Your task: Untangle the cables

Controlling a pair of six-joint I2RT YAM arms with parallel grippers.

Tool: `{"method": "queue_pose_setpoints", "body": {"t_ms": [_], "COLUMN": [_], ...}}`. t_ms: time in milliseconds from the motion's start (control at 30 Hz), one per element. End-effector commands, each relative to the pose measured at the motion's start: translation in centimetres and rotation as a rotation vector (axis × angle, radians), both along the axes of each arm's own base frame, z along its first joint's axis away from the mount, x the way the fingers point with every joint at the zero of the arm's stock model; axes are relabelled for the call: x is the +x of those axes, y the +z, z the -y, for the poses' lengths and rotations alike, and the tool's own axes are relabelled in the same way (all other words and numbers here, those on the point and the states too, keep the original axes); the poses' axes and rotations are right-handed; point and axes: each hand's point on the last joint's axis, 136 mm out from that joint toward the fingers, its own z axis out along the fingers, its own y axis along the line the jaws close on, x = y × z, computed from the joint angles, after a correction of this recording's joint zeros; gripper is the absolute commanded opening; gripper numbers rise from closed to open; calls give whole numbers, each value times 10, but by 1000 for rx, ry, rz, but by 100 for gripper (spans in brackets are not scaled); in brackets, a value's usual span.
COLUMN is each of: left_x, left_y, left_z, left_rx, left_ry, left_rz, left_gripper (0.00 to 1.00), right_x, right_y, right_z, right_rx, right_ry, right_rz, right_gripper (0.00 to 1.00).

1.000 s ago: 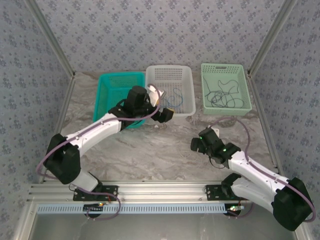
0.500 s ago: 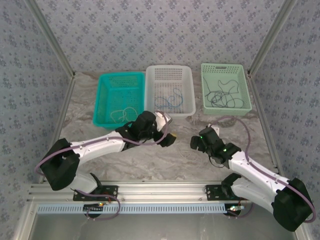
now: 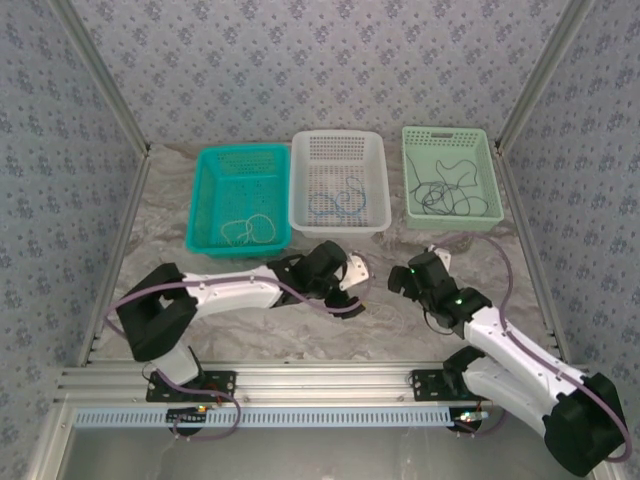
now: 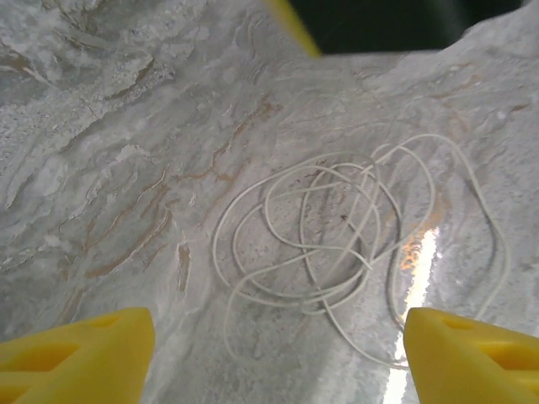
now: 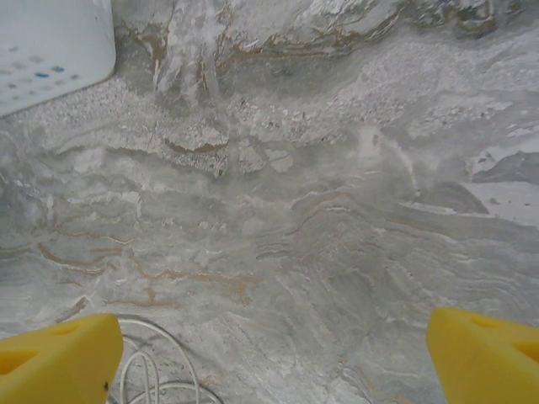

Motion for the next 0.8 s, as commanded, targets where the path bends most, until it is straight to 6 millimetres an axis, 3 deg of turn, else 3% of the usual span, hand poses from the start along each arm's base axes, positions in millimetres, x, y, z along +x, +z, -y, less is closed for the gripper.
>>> {"method": "queue_pose_setpoints", "body": {"t_ms": [0, 267, 533, 667, 767], "left_x": [-1, -8, -12, -8, -4], "left_y": [0, -22, -34, -41, -40], "left_z": [9, 25, 38, 44, 47], "left_rx": [45, 101, 129, 142, 131], "left_ry": [-83, -180, -214, -201, -174], "left_rz": [25, 15, 11, -1, 3], "left_gripper": [75, 74, 72, 59, 33], "right_x": [-10, -22, -21, -19, -19], "right_y": [-3, -5, -5, -5, -6], "right_z": [15, 31, 31, 30, 28], "right_rx": [-13, 45, 48, 57, 65], "right_ry": [-47, -100, -96, -95, -86], "right_rz": [-14, 9, 6, 12, 15], "right_gripper": [95, 96, 94, 93, 93]}}
